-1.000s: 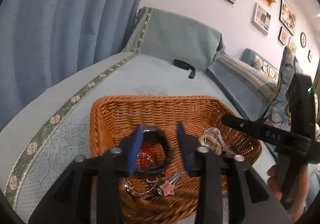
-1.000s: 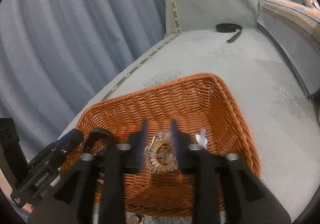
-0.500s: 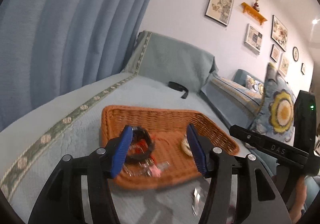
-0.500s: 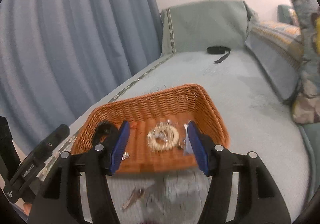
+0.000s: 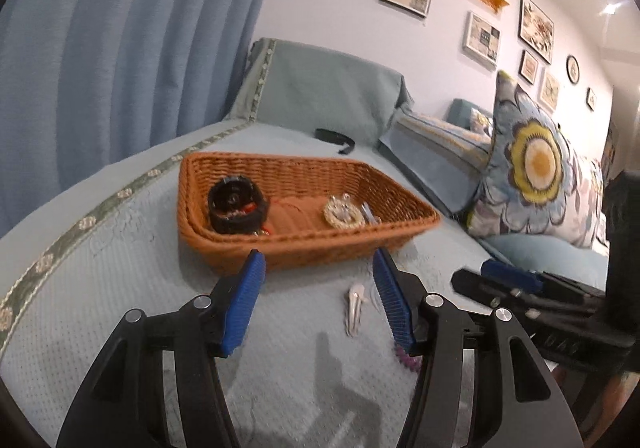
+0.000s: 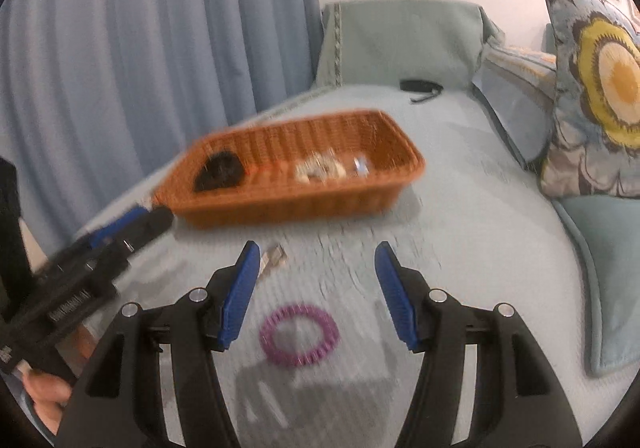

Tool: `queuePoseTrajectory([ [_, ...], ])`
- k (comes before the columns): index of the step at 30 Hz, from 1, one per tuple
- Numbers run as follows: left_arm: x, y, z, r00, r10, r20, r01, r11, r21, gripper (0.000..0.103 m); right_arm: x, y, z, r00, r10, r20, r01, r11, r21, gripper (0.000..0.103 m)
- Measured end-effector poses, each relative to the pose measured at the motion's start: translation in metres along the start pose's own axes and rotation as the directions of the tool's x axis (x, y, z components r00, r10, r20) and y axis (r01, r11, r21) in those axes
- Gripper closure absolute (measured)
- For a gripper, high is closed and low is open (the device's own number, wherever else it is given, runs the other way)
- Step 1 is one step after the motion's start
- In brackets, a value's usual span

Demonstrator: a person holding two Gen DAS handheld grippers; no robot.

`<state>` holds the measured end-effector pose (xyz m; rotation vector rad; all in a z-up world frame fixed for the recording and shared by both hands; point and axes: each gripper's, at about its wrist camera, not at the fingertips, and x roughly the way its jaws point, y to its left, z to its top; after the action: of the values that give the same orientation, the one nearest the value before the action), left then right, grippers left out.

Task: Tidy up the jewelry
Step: 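Grasp the purple coil with the right tool while the left grasps the silver hair clip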

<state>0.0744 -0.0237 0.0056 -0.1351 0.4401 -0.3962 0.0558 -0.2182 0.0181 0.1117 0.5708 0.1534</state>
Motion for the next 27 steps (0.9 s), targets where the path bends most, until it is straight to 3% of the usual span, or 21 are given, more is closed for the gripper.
queuePoseTrajectory([
  [2, 0.001, -0.002, -0.002, 1.0, -0.004, -0.017, 0.004, 1.0, 0.007, 0.049, 0.005, -0.004, -0.01, 0.999, -0.008, -0.038, 0.008, 1.0, 0.003, 0.048],
  [8, 0.02, -0.007, -0.01, 0.988, -0.041, -0.149, 0.046, 0.998, 0.03, 0.055, 0.023, -0.006, -0.026, 0.989, 0.005, -0.147, -0.005, 1.0, -0.001, 0.065],
  [12, 0.03, -0.013, -0.014, 0.977, -0.047, -0.207, 0.061, 0.996, 0.062, 0.056, 0.032, 0.0, -0.03, 0.982, 0.007, -0.19, -0.012, 1.0, -0.024, 0.066],
  [19, 0.048, -0.018, -0.019, 0.954, -0.022, -0.3, 0.051, 0.995, 0.09, 0.066, 0.043, -0.002, -0.029, 0.971, -0.014, -0.237, 0.012, 1.0, -0.008, 0.089],
  [25, 0.064, -0.026, -0.017, 0.933, -0.005, -0.359, 0.05, 0.992, 0.116, 0.066, 0.042, -0.027, -0.027, 0.97, -0.081, -0.229, 0.095, 0.994, 0.052, 0.09],
  [27, 0.073, -0.028, -0.016, 0.923, -0.011, -0.385, 0.057, 0.992, 0.109, 0.066, 0.041, -0.037, -0.027, 0.972, -0.056, -0.23, 0.076, 0.994, 0.082, 0.09],
])
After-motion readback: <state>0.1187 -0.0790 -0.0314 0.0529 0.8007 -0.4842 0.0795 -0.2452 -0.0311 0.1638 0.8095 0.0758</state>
